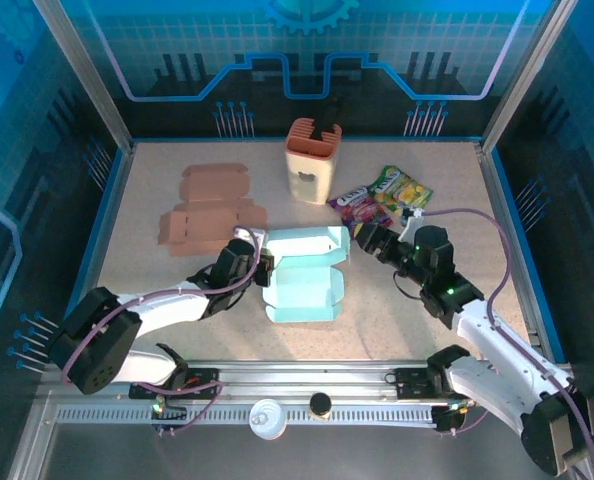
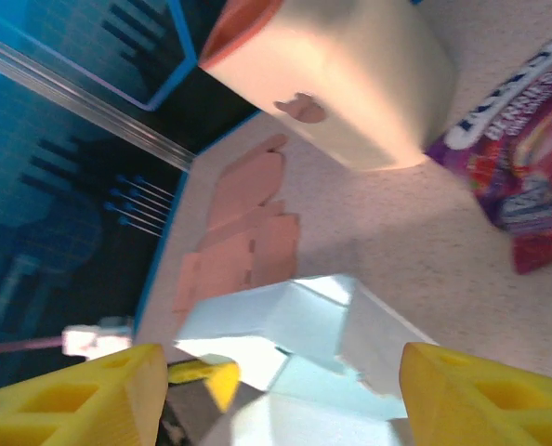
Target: Fold the paper box
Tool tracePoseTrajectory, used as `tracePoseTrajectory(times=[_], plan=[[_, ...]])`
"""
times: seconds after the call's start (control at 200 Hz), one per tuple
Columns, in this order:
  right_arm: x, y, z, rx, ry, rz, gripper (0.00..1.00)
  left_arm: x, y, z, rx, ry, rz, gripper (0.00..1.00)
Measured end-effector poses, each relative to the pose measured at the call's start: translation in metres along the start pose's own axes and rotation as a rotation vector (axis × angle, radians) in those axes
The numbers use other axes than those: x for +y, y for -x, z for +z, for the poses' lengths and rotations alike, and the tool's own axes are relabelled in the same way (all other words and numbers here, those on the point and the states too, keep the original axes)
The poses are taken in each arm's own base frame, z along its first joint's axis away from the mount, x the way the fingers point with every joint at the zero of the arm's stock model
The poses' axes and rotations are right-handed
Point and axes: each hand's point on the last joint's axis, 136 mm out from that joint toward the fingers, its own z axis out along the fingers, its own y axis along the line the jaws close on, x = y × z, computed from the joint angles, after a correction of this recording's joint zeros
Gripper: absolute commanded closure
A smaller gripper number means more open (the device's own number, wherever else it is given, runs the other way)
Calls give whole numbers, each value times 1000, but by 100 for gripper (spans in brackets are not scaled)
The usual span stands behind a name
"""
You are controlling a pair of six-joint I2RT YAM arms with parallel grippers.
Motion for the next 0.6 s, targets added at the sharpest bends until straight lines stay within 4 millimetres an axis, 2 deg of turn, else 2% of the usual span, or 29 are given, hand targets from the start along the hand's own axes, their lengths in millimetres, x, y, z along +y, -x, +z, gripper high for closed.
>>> tracePoseTrajectory(times=[0.08, 0.2, 0.27, 0.35, 0.445, 0.515, 0.6], plan=[[-11, -9, 2, 49, -28, -22, 33, -1, -2, 0, 15, -6, 19, 100], [-16, -25, 5, 98, -39, 0, 35, 0, -6, 2, 33, 1, 30, 100], [-7, -41, 5, 121, -32, 22, 35, 3, -11, 5, 48, 11, 30, 100], [18, -69, 3, 151, 9, 36, 34, 5, -15, 8, 58, 29, 34, 100], [45, -92, 3, 154, 51, 87, 34, 3, -20, 9, 59, 51, 45, 100], [50, -100, 12, 137, 38, 145, 34, 1, -22, 10, 58, 63, 59, 100], [43, -108, 32, 115, -17, 233, 35, -1, -23, 9, 50, 79, 67, 100]])
